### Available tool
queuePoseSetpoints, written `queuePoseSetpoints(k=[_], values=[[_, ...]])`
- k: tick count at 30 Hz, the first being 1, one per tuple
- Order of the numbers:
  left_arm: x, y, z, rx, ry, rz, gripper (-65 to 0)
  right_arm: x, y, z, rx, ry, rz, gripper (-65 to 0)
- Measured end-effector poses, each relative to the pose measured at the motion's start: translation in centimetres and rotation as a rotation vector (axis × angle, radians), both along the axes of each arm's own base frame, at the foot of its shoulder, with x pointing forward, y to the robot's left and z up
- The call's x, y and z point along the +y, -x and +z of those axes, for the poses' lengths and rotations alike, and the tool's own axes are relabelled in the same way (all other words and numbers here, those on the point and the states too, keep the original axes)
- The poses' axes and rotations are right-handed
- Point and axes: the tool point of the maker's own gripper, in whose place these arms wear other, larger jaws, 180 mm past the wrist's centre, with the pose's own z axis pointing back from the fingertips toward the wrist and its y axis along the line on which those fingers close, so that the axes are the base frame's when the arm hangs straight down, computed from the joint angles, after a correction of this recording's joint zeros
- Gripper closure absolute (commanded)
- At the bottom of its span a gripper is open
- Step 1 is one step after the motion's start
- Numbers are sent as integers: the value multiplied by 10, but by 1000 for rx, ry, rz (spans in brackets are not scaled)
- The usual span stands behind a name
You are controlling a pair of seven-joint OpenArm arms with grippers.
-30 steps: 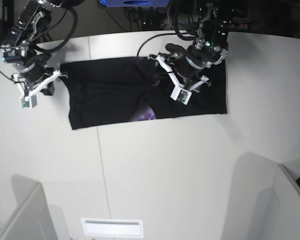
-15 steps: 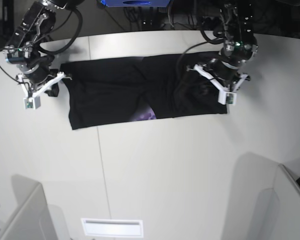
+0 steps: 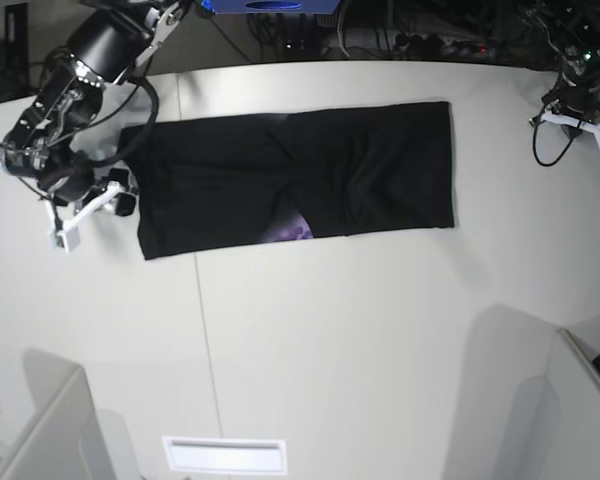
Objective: Fold the T-shirt properly
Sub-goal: 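Raise the left gripper away and reposition both grippers at the strip ends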
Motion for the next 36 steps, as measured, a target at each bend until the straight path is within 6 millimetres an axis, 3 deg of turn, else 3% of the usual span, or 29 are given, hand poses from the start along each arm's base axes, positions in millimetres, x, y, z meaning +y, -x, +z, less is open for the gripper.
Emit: queuePoseSetpoints(k=[4, 8, 10, 13, 16, 20, 27, 31, 36], values=[[27, 27, 0, 30, -25, 13, 0, -9, 1, -2, 38, -33, -29, -341], [15, 29, -6, 44, -4, -58, 0, -6, 2, -11, 63, -74, -32, -341], [12, 26, -3, 40, -9, -76, 0, 6, 2, -22, 72, -157, -27, -341], [13, 15, 18, 14, -69, -126, 0, 23, -2, -26, 54, -281, -16, -341], [4, 6, 25, 1, -86, -208, 0, 21, -5, -24, 24, -333, -24, -341], [-1, 3, 22, 15, -83, -230, 0, 23, -5, -29, 40, -379, -67, -342], [-16, -6, 15, 19, -58, -275, 0, 2, -1, -31, 45, -398, -119, -347], [-18, -6, 14, 18, -54, -276, 0, 14, 1, -37, 40, -472, -123, -347], [-39, -21, 7, 16, -28, -350, 0, 30, 8, -40, 56, -443, -44, -347]])
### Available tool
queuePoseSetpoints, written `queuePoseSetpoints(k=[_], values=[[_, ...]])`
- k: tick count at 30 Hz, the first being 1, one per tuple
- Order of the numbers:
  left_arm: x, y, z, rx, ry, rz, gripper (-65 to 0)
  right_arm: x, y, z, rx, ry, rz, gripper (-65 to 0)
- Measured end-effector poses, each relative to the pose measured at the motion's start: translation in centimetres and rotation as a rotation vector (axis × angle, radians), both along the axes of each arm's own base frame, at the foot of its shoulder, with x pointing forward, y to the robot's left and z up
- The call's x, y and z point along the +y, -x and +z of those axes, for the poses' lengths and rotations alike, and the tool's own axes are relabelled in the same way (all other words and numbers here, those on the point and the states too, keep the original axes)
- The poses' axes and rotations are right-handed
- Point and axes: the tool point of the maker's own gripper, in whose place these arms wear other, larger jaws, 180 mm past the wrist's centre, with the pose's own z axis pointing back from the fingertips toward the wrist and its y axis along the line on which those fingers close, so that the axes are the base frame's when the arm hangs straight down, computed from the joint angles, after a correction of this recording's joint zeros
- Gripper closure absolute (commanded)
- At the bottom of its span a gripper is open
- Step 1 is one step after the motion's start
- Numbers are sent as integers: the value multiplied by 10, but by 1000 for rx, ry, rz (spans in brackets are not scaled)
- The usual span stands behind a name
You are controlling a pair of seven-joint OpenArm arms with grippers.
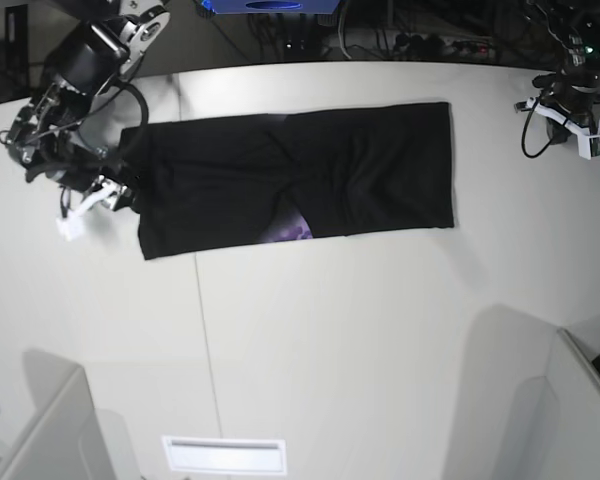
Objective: Fold the T-shirt properly
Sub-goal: 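Raise the left gripper away and reposition both grippers at the strip ends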
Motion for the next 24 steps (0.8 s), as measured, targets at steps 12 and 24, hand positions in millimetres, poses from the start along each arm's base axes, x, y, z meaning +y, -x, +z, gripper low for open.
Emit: queuePoseSetpoints(k=[12, 24], values=[[-68, -41, -21, 10, 93, -128, 0, 31, 6, -2, -4, 21, 136, -341], [-128, -56, -39, 24, 192, -235, 0, 21, 5, -9, -3, 58, 118, 0]])
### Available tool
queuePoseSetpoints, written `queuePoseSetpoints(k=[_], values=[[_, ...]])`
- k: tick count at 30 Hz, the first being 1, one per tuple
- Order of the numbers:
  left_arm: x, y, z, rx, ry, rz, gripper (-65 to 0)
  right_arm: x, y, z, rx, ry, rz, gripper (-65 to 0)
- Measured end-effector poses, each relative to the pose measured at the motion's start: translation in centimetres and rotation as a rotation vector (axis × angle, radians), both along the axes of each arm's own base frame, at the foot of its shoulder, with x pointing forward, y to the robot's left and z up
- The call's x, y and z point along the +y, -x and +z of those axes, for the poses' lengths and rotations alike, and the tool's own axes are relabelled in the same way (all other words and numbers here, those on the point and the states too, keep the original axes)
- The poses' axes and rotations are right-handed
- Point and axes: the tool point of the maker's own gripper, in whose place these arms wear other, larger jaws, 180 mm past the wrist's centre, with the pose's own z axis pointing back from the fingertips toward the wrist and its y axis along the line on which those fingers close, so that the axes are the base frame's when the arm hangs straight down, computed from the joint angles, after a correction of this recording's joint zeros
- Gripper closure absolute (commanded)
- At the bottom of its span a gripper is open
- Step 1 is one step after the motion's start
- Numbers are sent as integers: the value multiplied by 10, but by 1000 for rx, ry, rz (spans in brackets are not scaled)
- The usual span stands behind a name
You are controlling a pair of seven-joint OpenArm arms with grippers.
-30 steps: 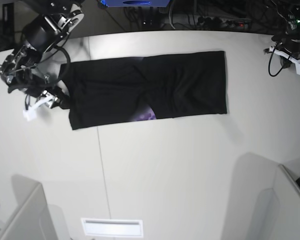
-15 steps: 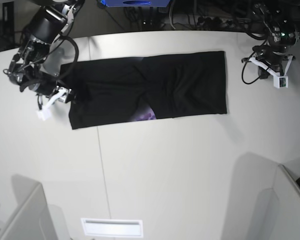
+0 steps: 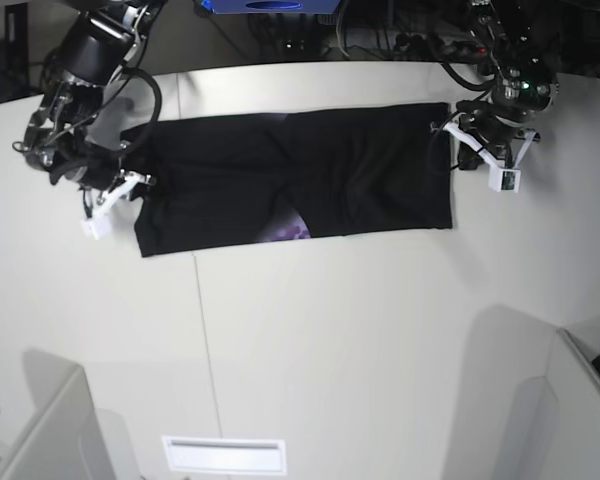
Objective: Fold the T-shirt properly
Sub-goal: 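Raise the left gripper away and reposition both grippers at the strip ends, then grasp the strip end with the right gripper and fold it over the middle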
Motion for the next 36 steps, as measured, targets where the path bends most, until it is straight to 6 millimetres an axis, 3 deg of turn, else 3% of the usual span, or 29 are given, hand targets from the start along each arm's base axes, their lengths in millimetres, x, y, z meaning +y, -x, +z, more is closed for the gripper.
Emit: queuePoseSetpoints(k=[9, 12, 17, 19, 24, 28, 30, 33, 36], values=[[-28, -6, -10, 1, 72, -22, 0, -31, -4, 20, -24, 183, 24, 0], [-28, -5, -9, 5, 67, -22, 0, -24, -2, 33, -40, 213, 49, 0], [-19, 1, 5, -12, 17, -30, 0, 5, -5, 56, -124, 252, 136, 0], [-9, 6, 12, -24, -5, -21, 0, 20, -5, 62, -152, 259, 185, 0], [51, 26, 23, -17, -99, 122, 0, 61, 5, 68, -178, 201, 214, 0], [90, 48, 30, -2, -157, 207, 0, 71, -1, 89, -246, 205, 200, 0], [107, 58, 34, 12, -189, 242, 0, 86, 0, 93, -256, 208, 262, 0], [122, 66, 39, 10, -210, 285, 0, 116, 2, 101, -293, 172, 335, 0], [123, 72, 37, 22, -212, 289, 0, 135, 4, 106, -317, 157, 387, 0]])
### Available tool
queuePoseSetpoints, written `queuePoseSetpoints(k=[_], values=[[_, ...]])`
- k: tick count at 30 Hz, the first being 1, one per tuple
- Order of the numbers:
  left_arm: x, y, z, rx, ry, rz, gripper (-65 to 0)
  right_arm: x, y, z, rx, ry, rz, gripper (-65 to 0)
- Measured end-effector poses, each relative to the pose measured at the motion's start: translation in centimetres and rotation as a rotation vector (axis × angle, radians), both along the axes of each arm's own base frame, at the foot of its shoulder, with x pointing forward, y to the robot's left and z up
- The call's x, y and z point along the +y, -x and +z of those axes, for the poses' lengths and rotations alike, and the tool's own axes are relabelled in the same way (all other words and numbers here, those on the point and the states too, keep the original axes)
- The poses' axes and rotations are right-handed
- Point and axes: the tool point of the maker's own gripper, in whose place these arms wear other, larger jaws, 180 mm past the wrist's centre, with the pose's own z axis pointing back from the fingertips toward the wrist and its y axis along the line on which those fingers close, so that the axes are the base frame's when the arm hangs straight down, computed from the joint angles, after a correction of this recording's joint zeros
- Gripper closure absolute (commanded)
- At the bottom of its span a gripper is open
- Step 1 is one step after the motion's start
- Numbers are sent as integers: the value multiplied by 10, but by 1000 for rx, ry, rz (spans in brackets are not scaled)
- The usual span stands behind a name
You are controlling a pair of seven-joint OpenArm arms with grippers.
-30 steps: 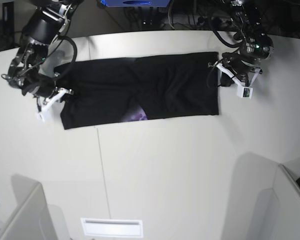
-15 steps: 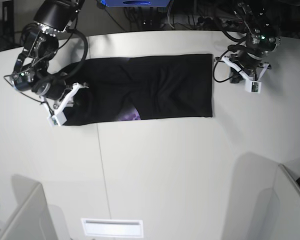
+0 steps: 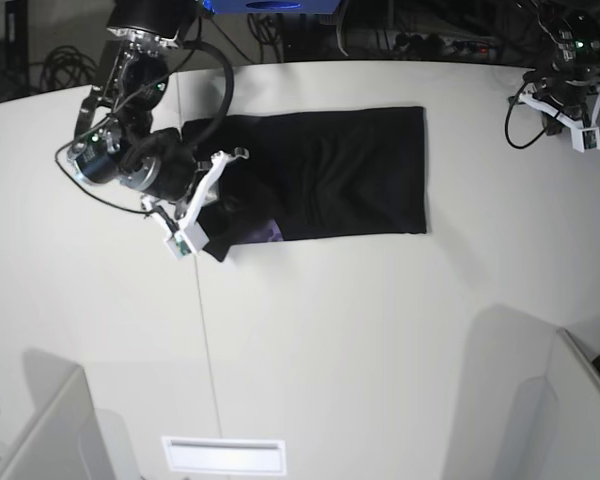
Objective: Fold the T-shirt properly
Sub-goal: 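Grasp the strip end with the right gripper and fold it over the middle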
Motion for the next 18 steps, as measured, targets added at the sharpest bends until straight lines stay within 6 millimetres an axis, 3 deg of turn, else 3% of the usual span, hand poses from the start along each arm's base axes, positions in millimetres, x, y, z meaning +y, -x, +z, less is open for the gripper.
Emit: queuePoseSetpoints(k=[5, 9, 15, 18], values=[[-1, 5, -3, 14, 3, -1, 0, 29, 1, 7, 0, -36, 43, 0], [-4, 4, -3, 15, 5, -9, 0, 73, 1, 34, -5, -232, 62, 0], [-49, -18, -17, 16, 74, -144, 0, 113, 3, 60, 32, -378, 80, 0], [-57, -19, -20, 18, 87, -146, 0, 133, 8, 67, 18, -413, 105, 0]])
